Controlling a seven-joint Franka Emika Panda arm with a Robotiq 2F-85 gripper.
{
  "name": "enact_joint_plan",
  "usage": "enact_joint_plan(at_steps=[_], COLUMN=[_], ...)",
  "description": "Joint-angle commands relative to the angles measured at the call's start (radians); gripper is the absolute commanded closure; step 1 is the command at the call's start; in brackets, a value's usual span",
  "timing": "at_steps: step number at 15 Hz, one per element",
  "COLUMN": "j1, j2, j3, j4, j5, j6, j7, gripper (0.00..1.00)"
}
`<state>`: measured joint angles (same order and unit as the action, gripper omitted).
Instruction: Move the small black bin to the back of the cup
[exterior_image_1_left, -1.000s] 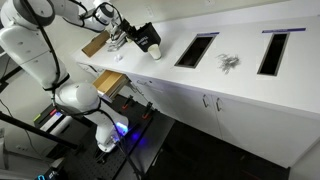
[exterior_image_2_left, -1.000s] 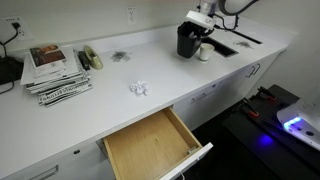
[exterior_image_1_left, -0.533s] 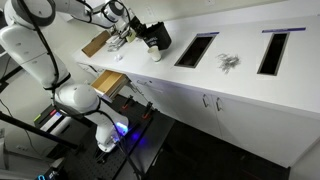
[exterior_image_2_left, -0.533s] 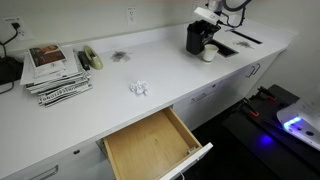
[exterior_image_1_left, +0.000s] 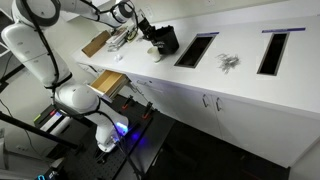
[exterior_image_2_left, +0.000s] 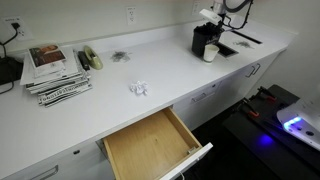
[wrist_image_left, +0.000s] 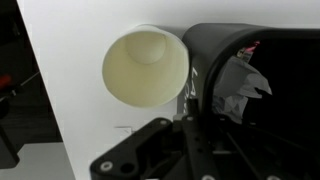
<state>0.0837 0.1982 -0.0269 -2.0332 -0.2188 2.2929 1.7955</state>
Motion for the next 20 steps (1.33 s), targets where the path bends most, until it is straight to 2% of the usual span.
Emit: enact_joint_plan(at_steps=[1,5,6,11,16,20], j1=[-0.01,-0.01,-0.009,0.003,0.011,0.003], j2=[0.007,0.014,0.011,-0.037,-0.147,-0.252], j3=[-0.007,-0.011,-0.012,-0.014,-0.009,0.018], j4=[0.001,-0.005,-0.008,-0.032,-0.078,-0.138], j5=[0.053,0.089,0.092,0.068,-0.03,-0.137], j6=[0.025,0.039,0.039,0.026,0.011,-0.001], j7=[0.023,0.022,0.022,0.032,0.061,0.097], gripper=[0.98,0.98,0.73,0.38,0.01,0.0])
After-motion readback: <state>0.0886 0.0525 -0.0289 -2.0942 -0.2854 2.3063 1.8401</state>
